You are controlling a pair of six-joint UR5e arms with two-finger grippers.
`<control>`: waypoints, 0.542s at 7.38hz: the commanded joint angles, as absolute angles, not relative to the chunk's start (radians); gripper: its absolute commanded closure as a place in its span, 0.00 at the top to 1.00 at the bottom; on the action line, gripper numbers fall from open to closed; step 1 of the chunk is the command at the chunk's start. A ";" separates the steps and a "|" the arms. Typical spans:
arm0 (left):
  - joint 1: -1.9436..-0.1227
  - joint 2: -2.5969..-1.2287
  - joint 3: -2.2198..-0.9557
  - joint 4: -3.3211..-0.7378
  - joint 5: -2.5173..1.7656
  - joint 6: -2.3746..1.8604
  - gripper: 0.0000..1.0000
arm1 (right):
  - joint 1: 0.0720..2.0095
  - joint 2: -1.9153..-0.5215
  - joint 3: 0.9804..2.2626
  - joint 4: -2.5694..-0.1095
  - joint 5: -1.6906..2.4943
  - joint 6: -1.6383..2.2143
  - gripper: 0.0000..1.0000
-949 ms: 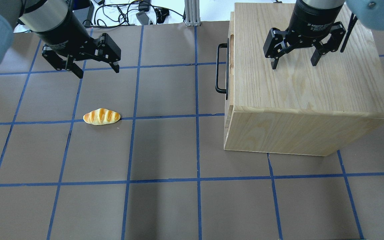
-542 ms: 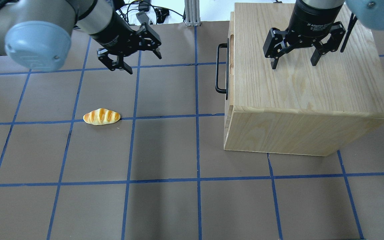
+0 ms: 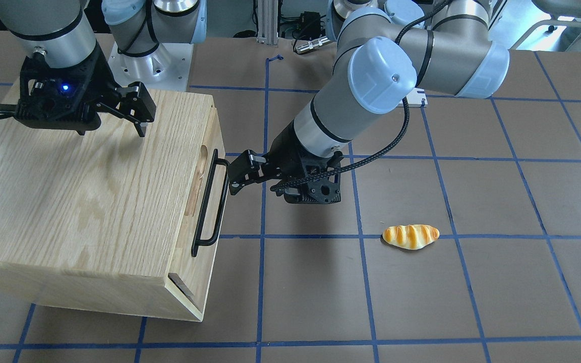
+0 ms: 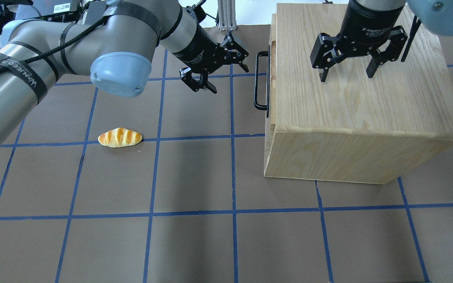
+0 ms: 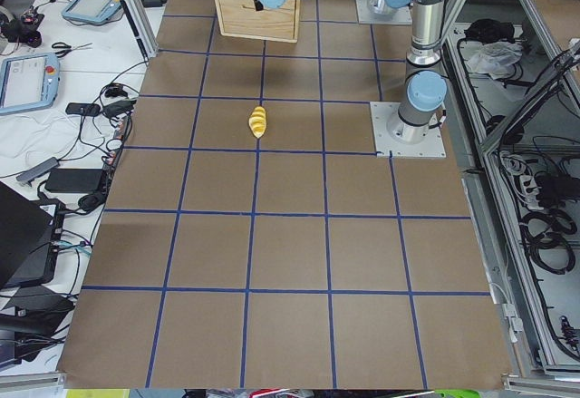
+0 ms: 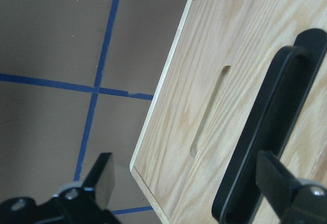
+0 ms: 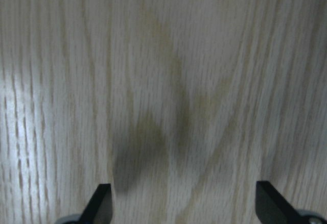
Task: Open upper drawer
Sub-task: 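Move the left gripper toward the black drawer handle on the wooden cabinet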
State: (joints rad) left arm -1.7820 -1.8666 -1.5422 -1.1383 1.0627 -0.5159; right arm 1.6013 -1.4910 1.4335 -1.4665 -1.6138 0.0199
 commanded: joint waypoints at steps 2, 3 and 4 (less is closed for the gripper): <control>-1.827 -1.907 -1.545 -1.086 1.058 -0.515 1.00 | 1.601 -1.491 1.433 -1.466 -1.614 0.018 1.00; -1.833 -1.913 -1.543 -1.074 1.057 -0.514 1.00 | 1.600 -1.491 1.433 -1.466 -1.614 0.020 1.00; -1.833 -1.919 -1.543 -1.071 1.058 -0.509 1.00 | 1.600 -1.491 1.433 -1.466 -1.614 0.018 1.00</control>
State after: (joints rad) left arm -1.8283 -1.9099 -1.5439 -1.0817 1.0572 -0.5137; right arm 1.6006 -1.4910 1.4328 -1.4665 -1.6138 0.0193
